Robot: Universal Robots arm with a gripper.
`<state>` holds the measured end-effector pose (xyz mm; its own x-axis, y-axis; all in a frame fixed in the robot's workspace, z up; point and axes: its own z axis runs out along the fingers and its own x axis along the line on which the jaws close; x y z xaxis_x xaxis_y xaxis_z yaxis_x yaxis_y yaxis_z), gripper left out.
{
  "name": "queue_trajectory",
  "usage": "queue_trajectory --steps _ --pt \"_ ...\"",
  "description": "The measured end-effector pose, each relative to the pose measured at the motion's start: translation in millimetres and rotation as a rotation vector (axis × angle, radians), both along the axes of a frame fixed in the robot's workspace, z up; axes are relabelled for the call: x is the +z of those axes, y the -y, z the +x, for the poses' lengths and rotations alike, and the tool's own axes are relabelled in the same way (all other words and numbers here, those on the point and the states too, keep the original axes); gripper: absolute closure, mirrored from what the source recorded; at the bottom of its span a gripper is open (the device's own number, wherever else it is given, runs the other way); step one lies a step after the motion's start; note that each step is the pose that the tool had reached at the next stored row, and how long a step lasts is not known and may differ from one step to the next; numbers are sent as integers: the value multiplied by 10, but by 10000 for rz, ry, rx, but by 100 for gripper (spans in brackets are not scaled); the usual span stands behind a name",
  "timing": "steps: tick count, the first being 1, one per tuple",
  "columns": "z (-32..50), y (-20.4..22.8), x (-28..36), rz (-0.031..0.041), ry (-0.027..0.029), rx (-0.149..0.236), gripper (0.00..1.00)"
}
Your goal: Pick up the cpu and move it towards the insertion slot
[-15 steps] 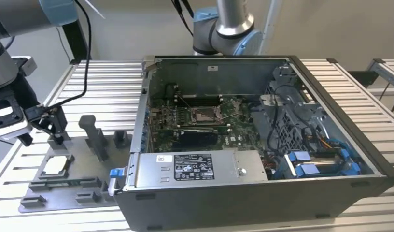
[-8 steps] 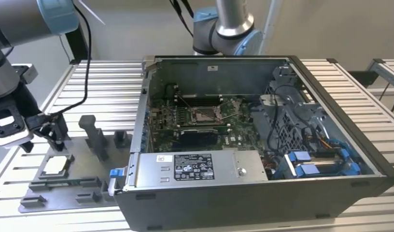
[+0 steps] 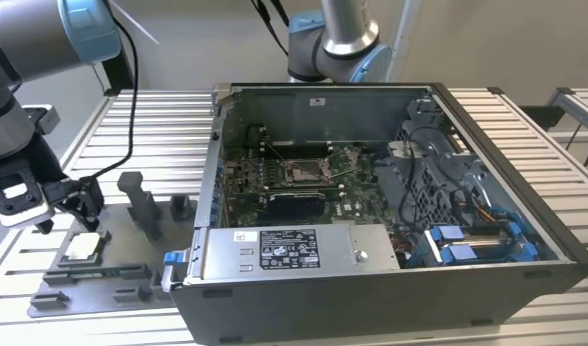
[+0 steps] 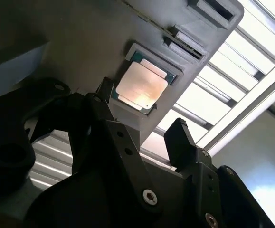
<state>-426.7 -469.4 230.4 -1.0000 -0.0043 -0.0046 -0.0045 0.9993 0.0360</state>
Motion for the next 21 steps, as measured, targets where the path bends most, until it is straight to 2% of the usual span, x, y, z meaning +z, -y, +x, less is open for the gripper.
queue_trajectory --steps 13,21 --pt "-1 -1 -235 0 36 23 0" --pt "-11 0 -328 0 48 86 0"
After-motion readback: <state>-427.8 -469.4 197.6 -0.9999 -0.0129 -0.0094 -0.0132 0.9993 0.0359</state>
